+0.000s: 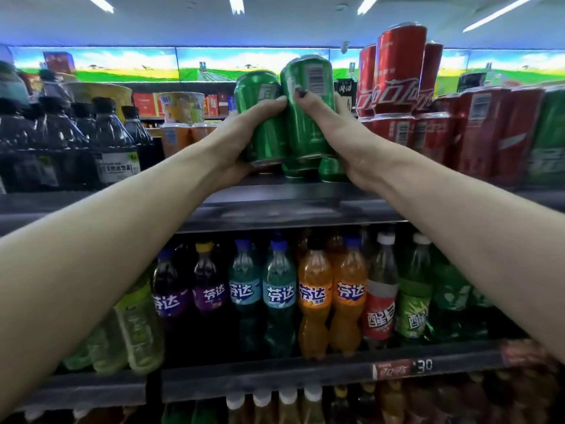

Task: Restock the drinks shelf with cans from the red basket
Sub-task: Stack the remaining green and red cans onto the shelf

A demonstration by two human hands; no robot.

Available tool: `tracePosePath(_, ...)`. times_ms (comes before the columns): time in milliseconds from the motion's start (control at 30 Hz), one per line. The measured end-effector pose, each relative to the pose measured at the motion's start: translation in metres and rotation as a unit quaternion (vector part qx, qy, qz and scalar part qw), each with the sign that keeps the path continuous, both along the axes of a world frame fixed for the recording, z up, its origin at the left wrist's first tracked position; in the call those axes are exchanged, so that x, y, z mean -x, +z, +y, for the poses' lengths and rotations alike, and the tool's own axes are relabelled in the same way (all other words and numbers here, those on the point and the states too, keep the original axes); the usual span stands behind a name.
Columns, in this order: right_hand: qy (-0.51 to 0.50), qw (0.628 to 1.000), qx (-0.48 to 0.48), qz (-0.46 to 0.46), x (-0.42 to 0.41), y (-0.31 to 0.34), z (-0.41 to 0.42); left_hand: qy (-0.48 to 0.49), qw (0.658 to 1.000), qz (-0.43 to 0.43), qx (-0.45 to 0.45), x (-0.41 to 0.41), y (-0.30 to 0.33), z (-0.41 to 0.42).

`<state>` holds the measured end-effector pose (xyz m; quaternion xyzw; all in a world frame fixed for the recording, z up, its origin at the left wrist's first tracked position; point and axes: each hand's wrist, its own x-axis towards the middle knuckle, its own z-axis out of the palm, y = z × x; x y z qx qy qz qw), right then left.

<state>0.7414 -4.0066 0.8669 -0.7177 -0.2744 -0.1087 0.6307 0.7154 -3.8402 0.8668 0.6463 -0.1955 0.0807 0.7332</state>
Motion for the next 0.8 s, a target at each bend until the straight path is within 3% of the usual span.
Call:
tracePosePath(500,-0.002,0.999,0.049,-0.016,-0.003,-0.012,-0.011,0.000,0.996,0.063,-0.056,-0.015,-0.007,0.005)
tracePosePath(800,-0.087,0.991,0.071,-0.075,-0.002,-0.015,-0.025,0.006,0.994,0.051,-0.100,-0.012,-0.008,0.002)
